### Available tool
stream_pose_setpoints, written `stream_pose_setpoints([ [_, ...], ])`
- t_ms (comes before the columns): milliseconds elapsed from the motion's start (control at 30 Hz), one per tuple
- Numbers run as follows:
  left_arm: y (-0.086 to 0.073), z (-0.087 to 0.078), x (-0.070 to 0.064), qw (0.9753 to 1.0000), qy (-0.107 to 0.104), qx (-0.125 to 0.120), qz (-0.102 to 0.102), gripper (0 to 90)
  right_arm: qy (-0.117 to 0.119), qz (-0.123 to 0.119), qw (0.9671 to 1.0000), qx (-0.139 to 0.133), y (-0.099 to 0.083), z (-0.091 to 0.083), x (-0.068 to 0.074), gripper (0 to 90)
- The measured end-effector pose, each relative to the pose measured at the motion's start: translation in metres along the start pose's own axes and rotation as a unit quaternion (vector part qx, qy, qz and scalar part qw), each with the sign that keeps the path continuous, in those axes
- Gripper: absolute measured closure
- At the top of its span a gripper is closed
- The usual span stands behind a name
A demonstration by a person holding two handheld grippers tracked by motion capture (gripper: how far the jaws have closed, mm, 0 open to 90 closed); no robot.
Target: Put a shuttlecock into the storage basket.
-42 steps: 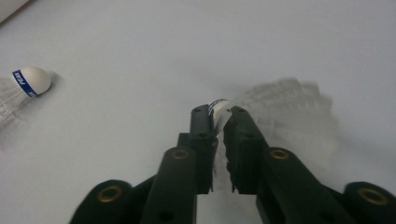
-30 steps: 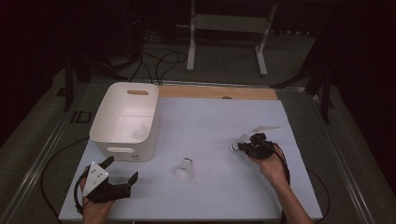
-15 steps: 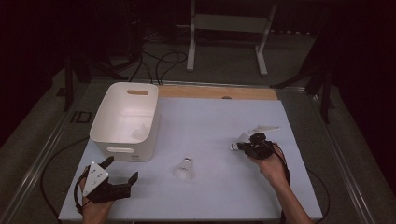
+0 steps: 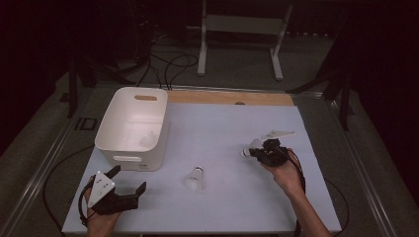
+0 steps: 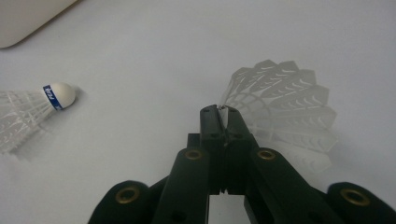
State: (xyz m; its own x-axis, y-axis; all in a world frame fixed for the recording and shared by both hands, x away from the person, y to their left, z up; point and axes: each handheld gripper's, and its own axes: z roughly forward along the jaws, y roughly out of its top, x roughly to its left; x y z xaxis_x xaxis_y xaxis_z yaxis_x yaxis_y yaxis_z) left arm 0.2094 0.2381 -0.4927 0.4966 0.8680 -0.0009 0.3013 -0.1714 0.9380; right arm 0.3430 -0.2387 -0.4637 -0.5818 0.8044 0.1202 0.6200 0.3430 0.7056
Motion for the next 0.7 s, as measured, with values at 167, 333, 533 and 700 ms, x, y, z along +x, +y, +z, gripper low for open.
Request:
stream_pose_setpoints([
  [167, 0.0, 0.0001, -0.0001, 1.0, 0.001, 0.0, 0.0, 0.0, 0.0, -0.004, 1.0, -0.005, 0.0019, -0.0014, 0.0012, 89.0],
  [333, 0.0, 0.0002, 0.0, 1.0, 0.0, 0.001, 0.0, 0.0, 0.001, -0.004, 1.0, -0.008, 0.0034, -0.0025, 0.0025, 89.0],
  [533, 0.0, 0.0001, -0.0001, 1.0, 0.0, 0.0, 0.0, 0.0, 0.001, -0.005, 0.9999, -0.013, 0.006, -0.0035, 0.0035, 89.0],
  [700, 0.0001, -0.0002, 0.0002, 1.0, 0.001, 0.0, 0.001, 0.0, 0.001, -0.008, 0.9998, -0.017, 0.01, -0.0058, 0.0049, 89.0],
])
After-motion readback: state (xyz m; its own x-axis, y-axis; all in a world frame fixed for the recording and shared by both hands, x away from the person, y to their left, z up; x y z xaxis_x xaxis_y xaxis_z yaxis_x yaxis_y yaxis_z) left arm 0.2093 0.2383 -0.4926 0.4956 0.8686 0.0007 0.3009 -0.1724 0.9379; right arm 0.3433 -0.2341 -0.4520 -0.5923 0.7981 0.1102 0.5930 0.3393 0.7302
